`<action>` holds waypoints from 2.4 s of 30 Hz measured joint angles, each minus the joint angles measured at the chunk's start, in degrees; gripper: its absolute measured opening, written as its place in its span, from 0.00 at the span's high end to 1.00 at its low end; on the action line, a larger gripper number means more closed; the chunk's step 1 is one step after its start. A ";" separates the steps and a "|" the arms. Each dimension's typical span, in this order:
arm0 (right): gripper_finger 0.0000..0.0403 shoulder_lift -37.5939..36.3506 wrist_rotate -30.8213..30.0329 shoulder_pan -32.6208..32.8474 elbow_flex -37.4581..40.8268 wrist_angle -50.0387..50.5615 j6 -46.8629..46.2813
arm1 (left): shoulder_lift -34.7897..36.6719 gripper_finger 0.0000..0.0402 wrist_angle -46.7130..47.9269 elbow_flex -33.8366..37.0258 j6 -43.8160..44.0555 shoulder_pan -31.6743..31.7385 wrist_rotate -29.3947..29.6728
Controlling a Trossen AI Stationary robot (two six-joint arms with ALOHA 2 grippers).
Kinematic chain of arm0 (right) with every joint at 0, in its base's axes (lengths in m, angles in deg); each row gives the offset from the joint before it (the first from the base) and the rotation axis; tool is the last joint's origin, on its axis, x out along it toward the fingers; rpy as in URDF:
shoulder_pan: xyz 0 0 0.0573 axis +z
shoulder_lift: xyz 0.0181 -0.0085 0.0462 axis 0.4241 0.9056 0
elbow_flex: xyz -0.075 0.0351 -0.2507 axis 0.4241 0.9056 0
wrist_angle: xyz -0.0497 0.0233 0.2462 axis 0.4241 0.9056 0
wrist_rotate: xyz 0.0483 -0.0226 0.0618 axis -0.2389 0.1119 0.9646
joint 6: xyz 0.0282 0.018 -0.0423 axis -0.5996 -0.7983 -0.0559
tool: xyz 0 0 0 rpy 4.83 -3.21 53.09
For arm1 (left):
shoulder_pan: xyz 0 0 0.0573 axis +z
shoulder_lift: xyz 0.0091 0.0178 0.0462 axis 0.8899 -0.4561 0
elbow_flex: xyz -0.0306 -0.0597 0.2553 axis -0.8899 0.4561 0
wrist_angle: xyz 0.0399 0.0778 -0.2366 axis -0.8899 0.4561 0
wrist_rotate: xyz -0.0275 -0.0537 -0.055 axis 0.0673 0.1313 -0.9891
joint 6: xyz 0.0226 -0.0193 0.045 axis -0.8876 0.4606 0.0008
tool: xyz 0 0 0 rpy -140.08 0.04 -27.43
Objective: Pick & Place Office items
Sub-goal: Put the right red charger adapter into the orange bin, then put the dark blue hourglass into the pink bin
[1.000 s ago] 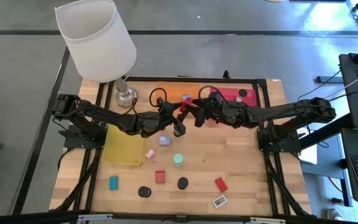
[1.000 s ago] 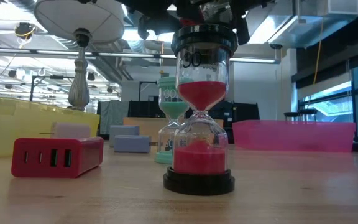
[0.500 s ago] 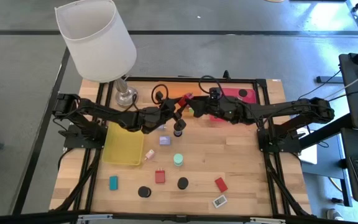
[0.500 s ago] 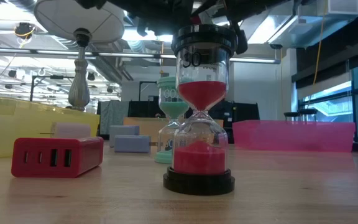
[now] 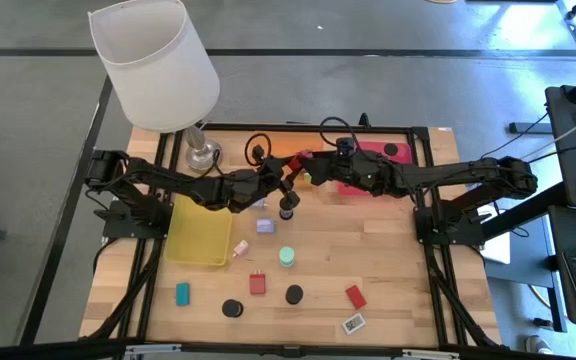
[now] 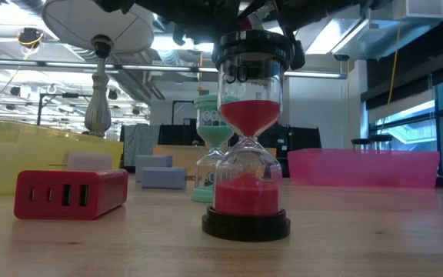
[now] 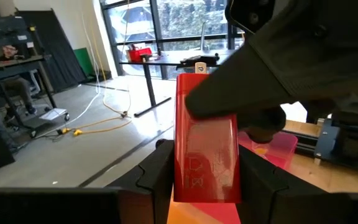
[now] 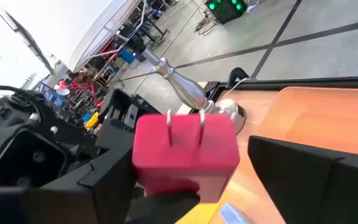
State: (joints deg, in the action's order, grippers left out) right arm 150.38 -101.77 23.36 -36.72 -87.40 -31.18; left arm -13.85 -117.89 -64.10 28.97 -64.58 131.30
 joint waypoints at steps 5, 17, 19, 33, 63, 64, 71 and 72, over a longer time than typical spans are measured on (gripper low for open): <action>0.15 -0.37 0.46 -1.81 -0.15 3.41 4.22 | -0.15 0.68 0.62 0.00 -0.03 0.47 1.27; 0.09 -4.39 16.37 -5.63 0.00 19.09 1.99 | 0.02 0.68 23.09 -0.02 24.43 10.41 0.15; 0.09 -4.76 16.41 -5.61 0.07 20.64 1.94 | 0.00 0.68 28.10 -0.01 29.64 12.32 -3.41; 0.09 -4.85 17.64 -5.58 0.04 21.36 0.41 | -11.07 0.68 35.60 0.00 46.87 15.74 -10.89; 0.09 -4.98 21.92 -5.56 0.02 21.71 0.67 | -7.78 0.46 29.00 0.00 36.22 16.74 -12.00; 0.09 -4.98 22.63 -5.56 0.02 21.73 0.88 | -6.40 0.46 29.25 0.02 33.91 16.69 -13.25; 0.09 -5.01 28.62 -4.57 0.02 22.44 8.19 | 3.55 0.47 30.59 0.02 24.92 13.75 -23.91; 0.09 -5.02 29.09 -3.93 0.02 22.53 9.45 | 5.00 0.46 30.77 0.02 23.87 12.98 -25.37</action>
State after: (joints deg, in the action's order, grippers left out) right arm 145.35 -72.68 19.44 -36.70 -64.87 -21.73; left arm -8.84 -87.12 -64.08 52.84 -51.60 105.92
